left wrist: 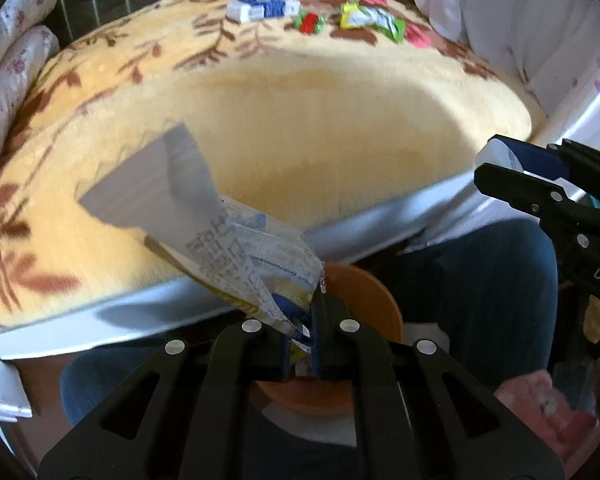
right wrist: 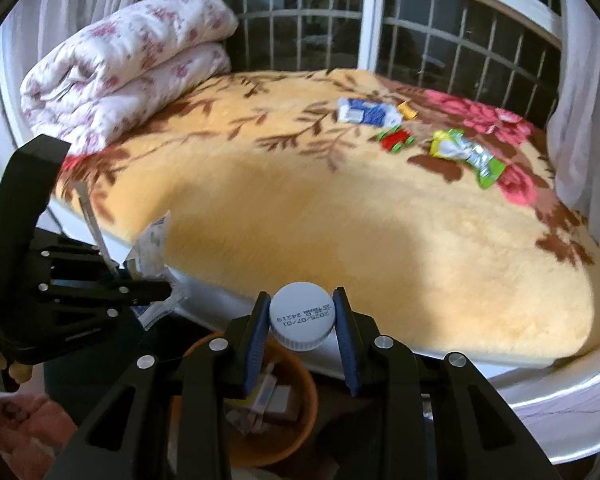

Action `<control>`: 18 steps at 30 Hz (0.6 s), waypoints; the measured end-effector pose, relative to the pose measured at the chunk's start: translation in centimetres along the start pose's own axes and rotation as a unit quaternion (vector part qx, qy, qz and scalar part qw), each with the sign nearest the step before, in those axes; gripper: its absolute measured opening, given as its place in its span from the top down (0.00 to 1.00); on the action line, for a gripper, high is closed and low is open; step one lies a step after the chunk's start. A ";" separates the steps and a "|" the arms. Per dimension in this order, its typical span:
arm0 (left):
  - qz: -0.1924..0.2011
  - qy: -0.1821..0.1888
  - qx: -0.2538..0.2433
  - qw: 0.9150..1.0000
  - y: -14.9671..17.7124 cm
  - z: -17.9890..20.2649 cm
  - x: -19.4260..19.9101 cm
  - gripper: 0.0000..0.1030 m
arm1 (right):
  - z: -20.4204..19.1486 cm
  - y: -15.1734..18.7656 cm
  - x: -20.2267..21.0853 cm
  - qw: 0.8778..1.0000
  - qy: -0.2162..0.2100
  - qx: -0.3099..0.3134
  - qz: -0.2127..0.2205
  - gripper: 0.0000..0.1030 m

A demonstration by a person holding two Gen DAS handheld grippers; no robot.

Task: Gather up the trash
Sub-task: 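Carry the wrapper and cap to the orange bin and release both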

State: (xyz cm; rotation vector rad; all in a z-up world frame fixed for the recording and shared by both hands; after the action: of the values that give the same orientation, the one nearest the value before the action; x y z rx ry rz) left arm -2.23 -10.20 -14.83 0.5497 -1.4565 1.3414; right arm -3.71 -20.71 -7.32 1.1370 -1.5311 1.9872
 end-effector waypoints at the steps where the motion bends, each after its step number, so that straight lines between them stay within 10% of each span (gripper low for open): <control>1: -0.006 0.000 -0.003 1.000 0.6 0.1 -0.2 0.94 | -0.6 0.6 -0.2 1.000 -0.009 0.001 -0.008 0.69; 18: -0.109 0.022 -0.003 0.994 6.7 1.0 -5.2 0.94 | -3.7 6.9 -4.4 0.994 -0.051 -0.001 -0.097 0.69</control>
State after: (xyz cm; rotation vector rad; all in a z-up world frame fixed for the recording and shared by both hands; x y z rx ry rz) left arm -6.40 -10.85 -22.22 0.6514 -1.3242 1.1698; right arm -7.34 -18.81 -15.30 1.3497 -1.4110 1.8248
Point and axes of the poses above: each gripper's, at about its wrist camera, not at the fingertips, and x roughly against the way its jaws point, z to its right, y to its underside, the point moved 10 cm from there along -x, roughly the way its jaws point, and after that the axes turned 5 degrees about x, right-handed, at the moved point
